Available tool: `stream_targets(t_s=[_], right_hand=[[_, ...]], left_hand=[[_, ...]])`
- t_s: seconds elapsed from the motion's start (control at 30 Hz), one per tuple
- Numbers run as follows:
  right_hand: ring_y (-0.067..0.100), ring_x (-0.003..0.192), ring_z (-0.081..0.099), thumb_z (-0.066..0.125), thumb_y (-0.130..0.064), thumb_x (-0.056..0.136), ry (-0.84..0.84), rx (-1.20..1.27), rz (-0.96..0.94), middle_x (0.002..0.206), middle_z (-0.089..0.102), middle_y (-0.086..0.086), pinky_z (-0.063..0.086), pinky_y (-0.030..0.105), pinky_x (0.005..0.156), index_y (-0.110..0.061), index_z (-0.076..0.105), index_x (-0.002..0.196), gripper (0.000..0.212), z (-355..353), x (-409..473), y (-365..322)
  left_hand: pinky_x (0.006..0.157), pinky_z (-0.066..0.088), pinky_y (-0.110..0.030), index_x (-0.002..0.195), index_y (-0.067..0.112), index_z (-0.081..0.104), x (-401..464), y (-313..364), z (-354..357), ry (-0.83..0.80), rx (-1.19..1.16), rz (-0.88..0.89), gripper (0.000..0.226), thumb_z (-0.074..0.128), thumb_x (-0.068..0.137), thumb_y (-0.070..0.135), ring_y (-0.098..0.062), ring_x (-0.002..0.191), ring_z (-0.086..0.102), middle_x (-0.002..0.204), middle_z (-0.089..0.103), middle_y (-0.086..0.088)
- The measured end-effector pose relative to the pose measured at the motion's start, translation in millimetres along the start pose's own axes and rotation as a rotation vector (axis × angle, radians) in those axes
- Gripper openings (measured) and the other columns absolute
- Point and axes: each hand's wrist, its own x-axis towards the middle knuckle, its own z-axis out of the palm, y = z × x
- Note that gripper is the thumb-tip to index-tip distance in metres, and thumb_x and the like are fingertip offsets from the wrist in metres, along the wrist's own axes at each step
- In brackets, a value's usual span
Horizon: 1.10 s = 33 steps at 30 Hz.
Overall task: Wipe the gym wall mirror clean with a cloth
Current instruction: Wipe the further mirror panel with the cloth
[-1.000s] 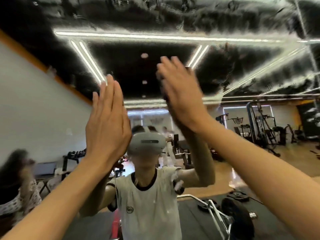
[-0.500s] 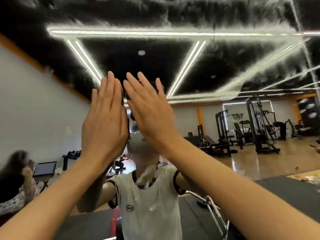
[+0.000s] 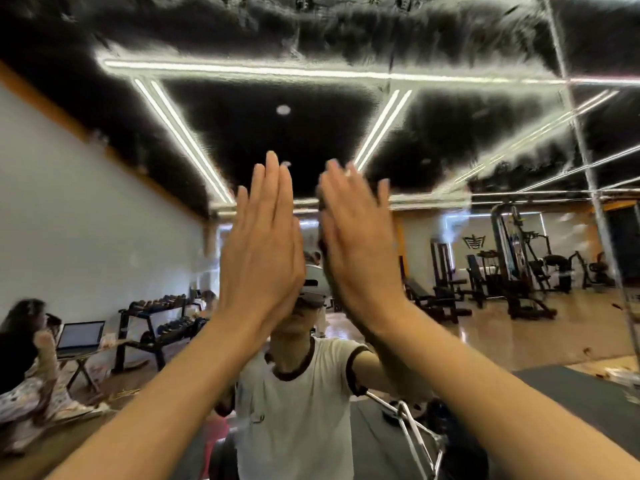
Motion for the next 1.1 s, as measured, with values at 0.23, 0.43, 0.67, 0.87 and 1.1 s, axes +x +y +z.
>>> stream_targets(t_s=[0.23,0.43,0.67,0.87,1.1], right_hand=[[0.024,0.149,0.029,0.043,-0.013,0.103,-0.202,0.020,-0.148,0.156,0.042,0.010,0.003,0.036,0.126,-0.007,0.046,0.147,0.045,-58.7,7.6,101.1],[0.021,0.153,0.020,0.037,-0.014,0.107,0.033,-0.004,0.293,0.161,0.033,0.007,-0.006,0.027,0.123,-0.008,0.040,0.152,0.045,-80.6,4.6,130.0],[0.035,0.143,0.040,0.071,0.000,0.089,-0.140,0.025,-0.305,0.150,0.048,0.019,0.013,0.048,0.121,0.002,0.051,0.142,0.057,-20.0,25.0,49.9],[0.020,0.151,0.022,0.038,-0.016,0.107,-0.025,-0.008,0.183,0.160,0.036,0.009,0.002,0.043,0.127,-0.007,0.042,0.150,0.044,-97.5,29.3,174.3],[0.041,0.138,0.045,0.054,-0.002,0.095,-0.047,0.073,-0.124,0.142,0.055,0.023,0.015,0.053,0.119,0.005,0.058,0.132,0.038,-14.1,68.3,60.5]], left_hand=[[0.125,-0.008,-0.027,0.161,0.002,0.010,-0.5,4.6,13.6,-0.022,0.114,-0.004,0.060,0.024,0.105,0.021,-0.021,0.157,-0.003,0.170,0.002,-0.011],[0.126,-0.007,-0.029,0.160,0.001,0.011,-0.3,8.1,13.4,-0.014,0.105,-0.006,0.061,0.036,0.104,0.009,-0.022,0.157,-0.001,0.169,0.004,-0.013],[0.125,-0.008,-0.025,0.161,0.003,0.012,-0.2,10.5,8.0,-0.051,0.094,-0.025,0.061,0.025,0.103,0.021,-0.019,0.157,-0.001,0.170,0.004,-0.010],[0.123,-0.010,-0.022,0.161,0.004,0.011,0.9,11.7,4.9,-0.068,0.077,-0.035,0.062,0.017,0.104,0.029,-0.018,0.157,-0.002,0.170,0.003,-0.007],[0.125,-0.009,-0.028,0.161,0.004,0.007,16.5,52.0,35.5,0.019,0.074,-0.076,0.061,0.026,0.106,0.022,-0.018,0.157,-0.004,0.169,0.001,-0.010]])
